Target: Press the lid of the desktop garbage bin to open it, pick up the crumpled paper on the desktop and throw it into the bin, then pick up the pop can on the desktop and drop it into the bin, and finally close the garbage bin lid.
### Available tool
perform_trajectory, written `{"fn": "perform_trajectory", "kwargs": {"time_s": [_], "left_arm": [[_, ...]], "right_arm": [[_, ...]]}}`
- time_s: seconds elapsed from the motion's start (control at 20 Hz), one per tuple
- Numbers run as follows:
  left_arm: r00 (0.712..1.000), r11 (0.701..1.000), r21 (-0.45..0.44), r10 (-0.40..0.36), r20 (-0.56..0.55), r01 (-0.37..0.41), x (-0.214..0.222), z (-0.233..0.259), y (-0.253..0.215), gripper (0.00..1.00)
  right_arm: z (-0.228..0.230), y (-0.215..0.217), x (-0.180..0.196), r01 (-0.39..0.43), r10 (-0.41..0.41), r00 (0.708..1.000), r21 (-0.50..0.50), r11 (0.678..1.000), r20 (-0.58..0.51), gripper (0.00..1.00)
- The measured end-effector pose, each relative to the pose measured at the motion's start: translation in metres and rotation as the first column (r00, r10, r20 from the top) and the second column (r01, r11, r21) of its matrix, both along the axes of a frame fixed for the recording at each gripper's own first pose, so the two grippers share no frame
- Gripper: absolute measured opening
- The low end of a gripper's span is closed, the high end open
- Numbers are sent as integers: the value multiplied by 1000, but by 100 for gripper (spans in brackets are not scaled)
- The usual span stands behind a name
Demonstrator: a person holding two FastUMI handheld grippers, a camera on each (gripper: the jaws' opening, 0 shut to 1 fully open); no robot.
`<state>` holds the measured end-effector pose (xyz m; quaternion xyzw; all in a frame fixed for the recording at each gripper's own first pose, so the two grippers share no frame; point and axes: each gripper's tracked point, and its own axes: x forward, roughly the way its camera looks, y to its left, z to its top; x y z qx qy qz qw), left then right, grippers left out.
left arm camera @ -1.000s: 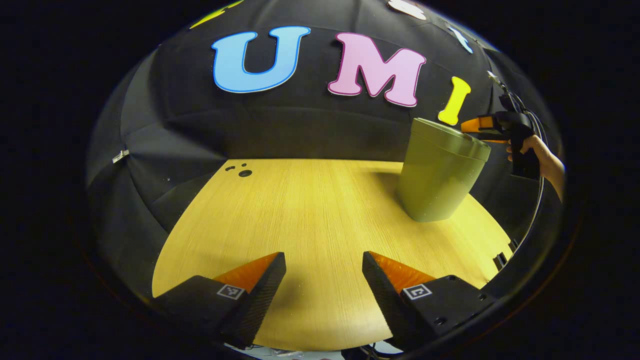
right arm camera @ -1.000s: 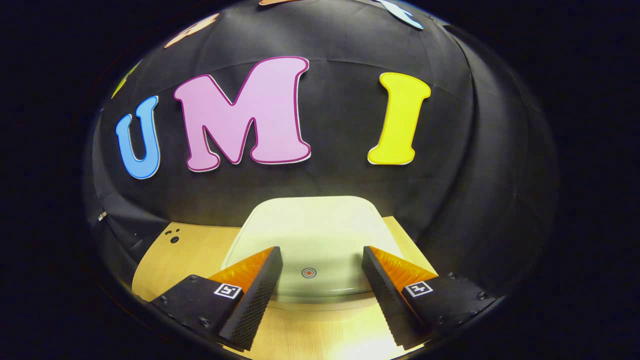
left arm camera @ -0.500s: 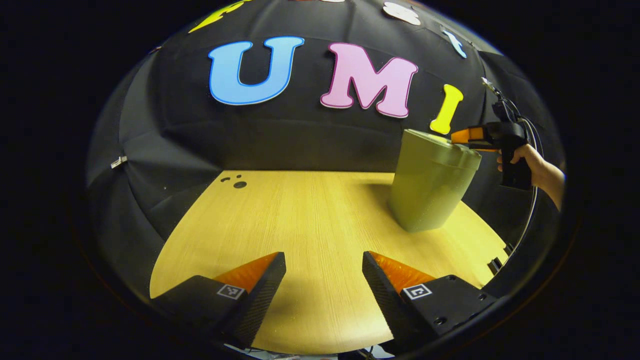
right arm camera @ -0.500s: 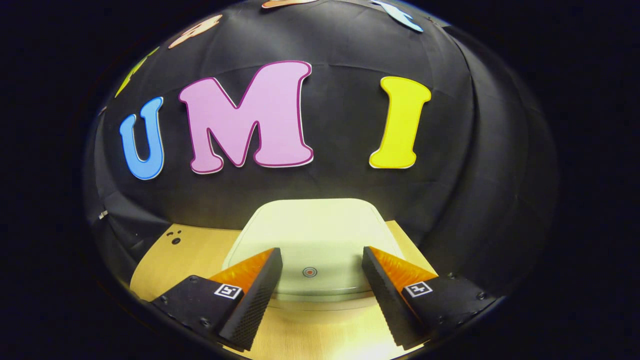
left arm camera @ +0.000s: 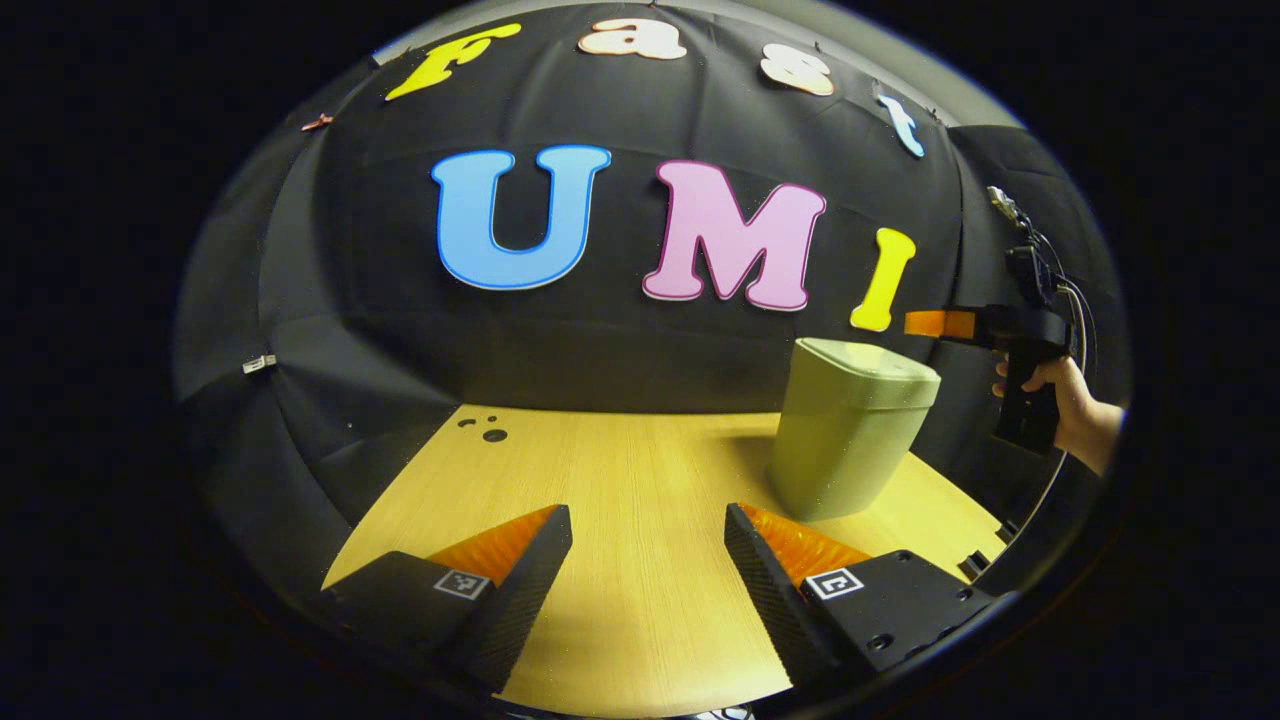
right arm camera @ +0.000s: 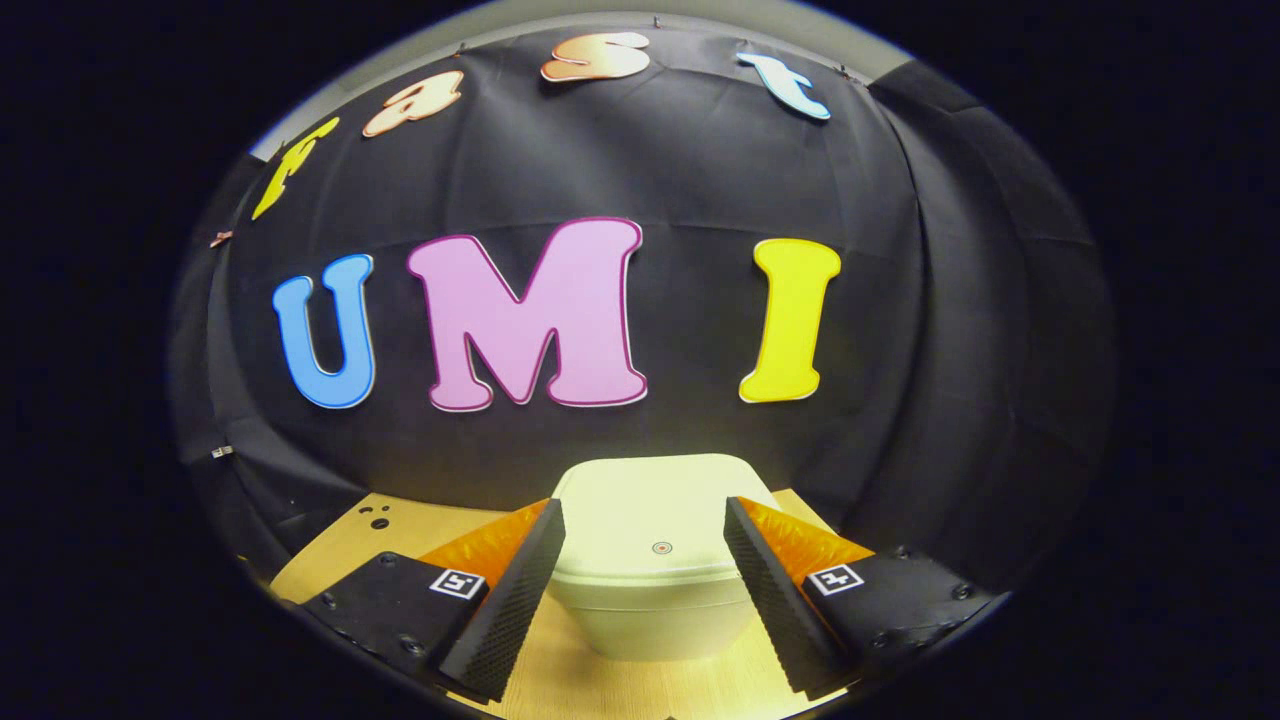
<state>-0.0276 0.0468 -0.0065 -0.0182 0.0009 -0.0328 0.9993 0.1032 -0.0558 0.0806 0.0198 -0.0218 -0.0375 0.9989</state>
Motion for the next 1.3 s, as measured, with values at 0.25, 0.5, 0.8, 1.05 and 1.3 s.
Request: {"fn": "perform_trajectory", "kwargs": {"time_s": [0.25, 0.5, 0.8, 1.05, 1.3], "left_arm": [[997, 999, -27, 27, 76, -25, -29, 14, -6, 98], [994, 993, -110, 55, 91, -45, -37, 13, -13, 98], [994, 989, -119, 99, 42, -94, -42, -3, -6, 99], [995, 991, -95, 97, 37, -93, -39, -8, -9, 99], [996, 994, -70, 84, 23, -83, -36, -15, -11, 99]], "right_arm": [[-9, 46, -45, -82, 82, 996, 2, 997, 32, 100], [-44, 97, -83, -176, 179, 983, 63, 982, -41, 100], [-89, 126, -125, -216, 221, 971, 65, 974, -91, 100], [-116, 137, -132, -250, 254, 953, 49, 967, -166, 99], [-126, 146, -133, -267, 272, 942, 51, 962, -198, 100]]}}
